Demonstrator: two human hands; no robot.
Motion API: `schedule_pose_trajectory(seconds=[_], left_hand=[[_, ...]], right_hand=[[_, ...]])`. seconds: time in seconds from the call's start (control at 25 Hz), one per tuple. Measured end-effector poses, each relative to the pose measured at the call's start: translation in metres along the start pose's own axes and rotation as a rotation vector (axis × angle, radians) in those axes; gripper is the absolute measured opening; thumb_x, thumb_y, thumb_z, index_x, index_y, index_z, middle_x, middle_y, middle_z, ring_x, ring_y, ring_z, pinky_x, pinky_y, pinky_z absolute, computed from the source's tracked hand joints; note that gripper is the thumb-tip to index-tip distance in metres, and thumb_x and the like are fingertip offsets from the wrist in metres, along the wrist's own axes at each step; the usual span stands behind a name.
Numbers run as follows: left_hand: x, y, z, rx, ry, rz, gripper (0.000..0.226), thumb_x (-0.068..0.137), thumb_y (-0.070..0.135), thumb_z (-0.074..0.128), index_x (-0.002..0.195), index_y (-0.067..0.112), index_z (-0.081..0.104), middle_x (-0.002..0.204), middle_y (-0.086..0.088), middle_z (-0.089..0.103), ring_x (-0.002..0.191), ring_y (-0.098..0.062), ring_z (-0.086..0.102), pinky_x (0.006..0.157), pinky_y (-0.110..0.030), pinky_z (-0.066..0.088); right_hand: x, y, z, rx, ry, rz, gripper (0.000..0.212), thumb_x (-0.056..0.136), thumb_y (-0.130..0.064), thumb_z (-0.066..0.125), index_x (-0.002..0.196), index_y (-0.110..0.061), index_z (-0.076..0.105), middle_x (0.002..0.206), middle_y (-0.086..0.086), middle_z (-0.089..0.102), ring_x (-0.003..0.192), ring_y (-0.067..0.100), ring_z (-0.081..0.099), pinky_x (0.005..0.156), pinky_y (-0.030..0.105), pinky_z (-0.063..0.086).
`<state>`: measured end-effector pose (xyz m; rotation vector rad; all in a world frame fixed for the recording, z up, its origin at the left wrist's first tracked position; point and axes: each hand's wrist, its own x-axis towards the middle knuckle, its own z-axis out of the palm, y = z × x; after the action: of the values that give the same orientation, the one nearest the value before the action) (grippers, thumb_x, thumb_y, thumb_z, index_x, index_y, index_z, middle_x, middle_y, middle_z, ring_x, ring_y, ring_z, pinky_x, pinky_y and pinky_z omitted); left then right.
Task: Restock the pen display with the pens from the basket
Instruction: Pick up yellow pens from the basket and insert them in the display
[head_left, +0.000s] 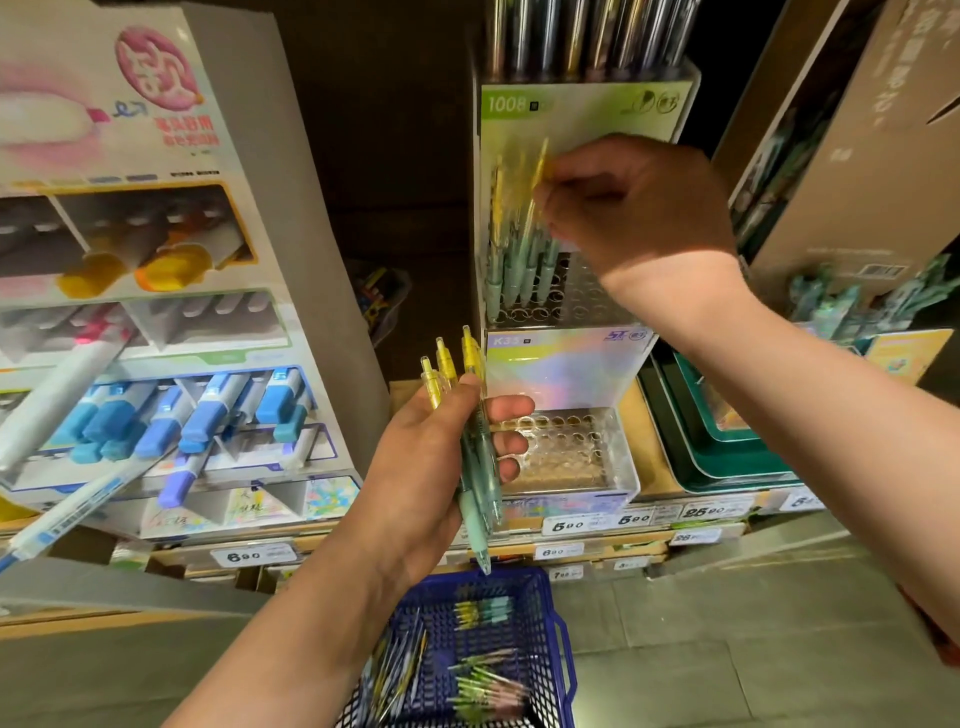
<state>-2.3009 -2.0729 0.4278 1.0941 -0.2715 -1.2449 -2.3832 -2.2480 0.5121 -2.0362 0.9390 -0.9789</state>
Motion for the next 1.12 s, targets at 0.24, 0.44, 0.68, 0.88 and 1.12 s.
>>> schedule_pose_trajectory(seconds=[0.24,0.44,0.68,0.88,1.12], left_hand=[[0.000,-0.001,-0.001,0.016,0.017,0.041,0.036,0.106,0.032,0.051,0.129,0.005,0.057,0.099,-0.010,0.075,0.065,-0.015,0.064,0.056,-0.027,0.053],[0.000,0.000,0.004,0.032,0.022,0.090,0.032,0.104,0.034,0.052,0.123,0.008,0.059,0.095,-0.009,0.074,0.063,-0.014,0.061,0.057,-0.026,0.052],[0.002,0.000,0.011,-0.002,-0.005,0.093,0.031,0.105,0.033,0.051,0.119,0.008,0.064,0.090,-0.007,0.071,0.064,-0.012,0.059,0.056,-0.025,0.051],[0.004,-0.002,0.014,0.006,-0.003,0.066,0.037,0.104,0.035,0.052,0.108,0.003,0.070,0.090,-0.009,0.074,0.068,-0.015,0.066,0.064,-0.026,0.059],[0.002,-0.003,0.010,0.018,0.036,-0.019,0.034,0.107,0.037,0.048,0.117,0.007,0.062,0.081,-0.006,0.066,0.059,-0.015,0.054,0.051,-0.026,0.048]], right_hand=[[-0.009,-0.003,0.009,-0.218,-0.107,0.032,0.014,0.091,-0.029,0.069,0.102,-0.024,0.077,0.092,-0.010,0.075,0.088,0.006,0.070,0.092,0.028,0.054],[-0.030,-0.002,0.009,-0.281,-0.253,0.140,0.018,0.090,-0.046,0.068,0.095,-0.031,0.074,0.083,-0.016,0.072,0.080,0.002,0.068,0.078,0.022,0.055],[-0.050,0.001,0.008,-0.072,-0.510,0.241,0.012,0.089,-0.036,0.073,0.099,-0.030,0.075,0.085,-0.014,0.076,0.081,-0.007,0.068,0.075,0.009,0.050],[-0.052,0.003,0.009,-0.033,-0.520,0.292,0.014,0.090,-0.037,0.073,0.085,-0.024,0.075,0.079,-0.005,0.076,0.071,0.004,0.071,0.059,0.006,0.048],[-0.032,0.002,-0.011,0.359,-0.185,0.303,0.011,0.089,-0.014,0.075,0.080,-0.020,0.076,0.079,0.003,0.078,0.082,0.019,0.076,0.074,0.025,0.061]])
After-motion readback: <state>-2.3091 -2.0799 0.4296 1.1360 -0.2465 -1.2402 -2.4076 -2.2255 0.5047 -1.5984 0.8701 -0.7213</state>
